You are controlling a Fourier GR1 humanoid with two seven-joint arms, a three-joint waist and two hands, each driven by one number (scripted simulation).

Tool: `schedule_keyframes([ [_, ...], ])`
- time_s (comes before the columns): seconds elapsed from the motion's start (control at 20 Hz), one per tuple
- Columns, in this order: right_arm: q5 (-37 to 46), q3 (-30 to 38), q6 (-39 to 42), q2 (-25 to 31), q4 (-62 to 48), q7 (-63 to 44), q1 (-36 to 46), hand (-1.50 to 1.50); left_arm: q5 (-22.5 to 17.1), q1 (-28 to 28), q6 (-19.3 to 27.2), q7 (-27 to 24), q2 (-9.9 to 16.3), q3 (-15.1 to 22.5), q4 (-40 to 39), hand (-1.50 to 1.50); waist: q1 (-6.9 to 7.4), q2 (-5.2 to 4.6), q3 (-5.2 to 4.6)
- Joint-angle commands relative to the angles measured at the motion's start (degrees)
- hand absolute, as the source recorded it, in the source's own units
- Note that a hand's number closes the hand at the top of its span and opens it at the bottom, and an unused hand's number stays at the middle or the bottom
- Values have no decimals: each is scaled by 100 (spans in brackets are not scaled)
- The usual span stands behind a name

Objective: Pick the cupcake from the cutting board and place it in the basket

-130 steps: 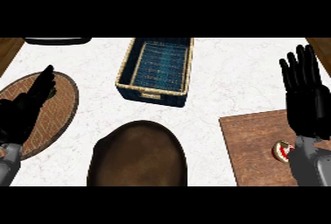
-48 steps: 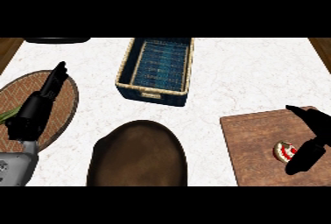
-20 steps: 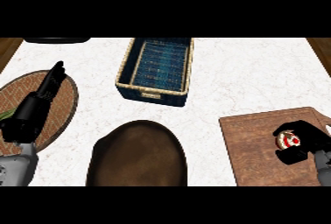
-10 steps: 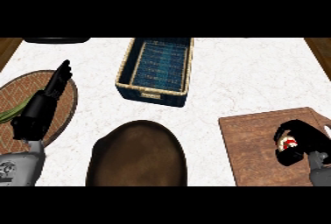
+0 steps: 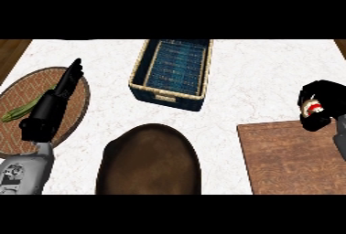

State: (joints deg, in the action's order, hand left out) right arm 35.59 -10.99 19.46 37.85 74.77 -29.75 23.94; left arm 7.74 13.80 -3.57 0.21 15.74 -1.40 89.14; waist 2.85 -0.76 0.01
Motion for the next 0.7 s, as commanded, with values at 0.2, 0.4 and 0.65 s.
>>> schedule_keyframes([
  [0.2, 143, 729, -1219, -119, -839, 1015, 1693, 150, -38, 139, -24, 100, 68, -142, -99, 0, -53, 20, 8],
  [0.4, -729, 1481, -1753, -539, -543, 1578, 2055, 150, -174, -90, -138, 14, 135, -230, 17, 0, -52, 68, 14],
  [0.65, -1264, 1824, -1439, -640, -754, 1720, 3245, 150, -45, 137, -77, 168, 152, -221, -42, 0, -119, 52, 0],
])
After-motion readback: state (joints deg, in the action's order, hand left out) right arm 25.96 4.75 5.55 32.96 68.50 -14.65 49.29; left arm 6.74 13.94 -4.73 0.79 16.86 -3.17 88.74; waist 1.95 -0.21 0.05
